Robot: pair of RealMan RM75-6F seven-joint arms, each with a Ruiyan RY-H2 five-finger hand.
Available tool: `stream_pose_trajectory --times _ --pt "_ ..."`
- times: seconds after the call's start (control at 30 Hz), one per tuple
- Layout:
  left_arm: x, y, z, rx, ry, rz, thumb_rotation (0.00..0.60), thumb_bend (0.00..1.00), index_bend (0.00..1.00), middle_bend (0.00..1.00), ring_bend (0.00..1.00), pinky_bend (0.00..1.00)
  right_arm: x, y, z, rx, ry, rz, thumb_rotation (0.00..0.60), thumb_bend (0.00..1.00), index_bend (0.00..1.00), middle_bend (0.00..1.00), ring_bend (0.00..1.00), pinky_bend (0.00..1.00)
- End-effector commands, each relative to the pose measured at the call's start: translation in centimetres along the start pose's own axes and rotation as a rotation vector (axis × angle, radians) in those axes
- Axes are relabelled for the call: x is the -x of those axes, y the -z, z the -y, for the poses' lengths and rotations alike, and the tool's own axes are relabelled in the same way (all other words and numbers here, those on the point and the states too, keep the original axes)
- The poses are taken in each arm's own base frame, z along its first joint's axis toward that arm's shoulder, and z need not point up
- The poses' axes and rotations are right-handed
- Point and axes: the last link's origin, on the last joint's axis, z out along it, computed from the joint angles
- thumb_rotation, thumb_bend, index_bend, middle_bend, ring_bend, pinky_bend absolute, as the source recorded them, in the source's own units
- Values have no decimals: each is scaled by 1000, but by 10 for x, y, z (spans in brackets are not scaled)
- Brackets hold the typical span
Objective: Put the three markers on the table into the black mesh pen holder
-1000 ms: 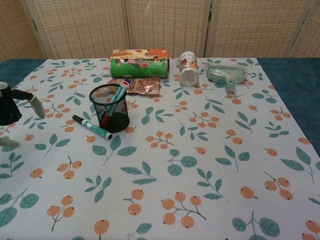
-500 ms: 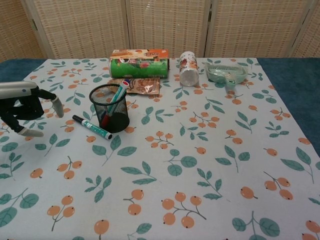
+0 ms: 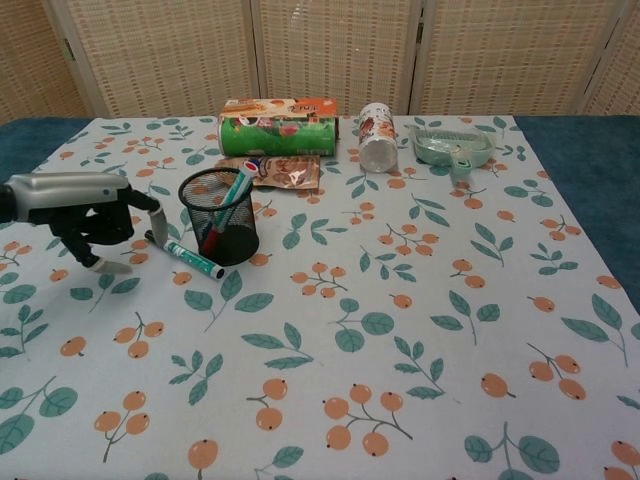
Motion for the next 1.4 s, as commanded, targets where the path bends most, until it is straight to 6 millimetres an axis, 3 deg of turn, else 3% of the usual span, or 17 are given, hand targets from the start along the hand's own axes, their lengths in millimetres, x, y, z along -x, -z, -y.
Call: stream_pose_trajectory --times 0.03,0.43,0.8,1.4 --pt "-1 -8 -1 0 -13 1 600 316 362 916 922 955 0 -1 -1 2 -1 3 600 285 108 0 0 0" --pt "-1 -20 -2 -15 -30 17 600 314 289 916 922 955 -3 0 -3 4 -11 -12 600 286 108 0 0 0" --pt "3 -30 -14 8 -36 18 600 314 317 916 929 959 -4 1 -3 0 -13 -19 600 285 108 0 0 0" --pt "7 -47 -14 5 -47 9 600 314 395 926 934 964 -6 2 -4 4 -17 -31 600 285 108 0 0 0"
